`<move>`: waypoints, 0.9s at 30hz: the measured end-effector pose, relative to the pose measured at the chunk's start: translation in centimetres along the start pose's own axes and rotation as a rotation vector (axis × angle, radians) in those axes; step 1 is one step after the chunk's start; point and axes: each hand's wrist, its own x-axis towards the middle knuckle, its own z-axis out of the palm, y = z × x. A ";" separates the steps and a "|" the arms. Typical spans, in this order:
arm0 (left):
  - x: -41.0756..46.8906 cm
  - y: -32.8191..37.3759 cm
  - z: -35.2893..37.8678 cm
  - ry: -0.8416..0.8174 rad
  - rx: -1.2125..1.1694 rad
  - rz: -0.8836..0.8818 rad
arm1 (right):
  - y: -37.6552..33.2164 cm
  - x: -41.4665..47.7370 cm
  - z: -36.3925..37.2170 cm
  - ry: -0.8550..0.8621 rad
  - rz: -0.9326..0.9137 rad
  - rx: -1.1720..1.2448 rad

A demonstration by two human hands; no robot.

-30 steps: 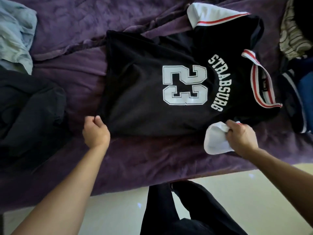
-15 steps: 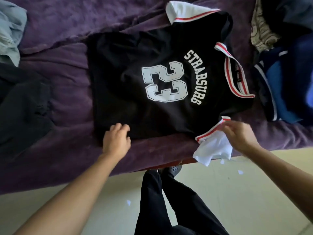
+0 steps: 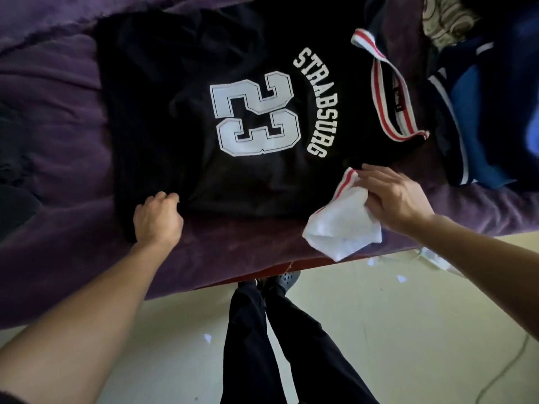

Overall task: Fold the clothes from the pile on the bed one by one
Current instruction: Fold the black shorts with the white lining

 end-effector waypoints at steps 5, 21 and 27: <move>-1.8 -1.4 -1.4 -0.107 0.124 -0.031 | -0.2 -4.4 -1.9 -0.163 -0.129 -0.101; -2.3 -5.0 -4.7 -0.170 -0.054 -0.124 | -4.0 5.1 -7.2 0.336 0.525 0.675; 2.6 -7.5 -9.1 -0.001 -0.213 -0.106 | -2.8 15.2 -10.1 0.226 0.508 0.554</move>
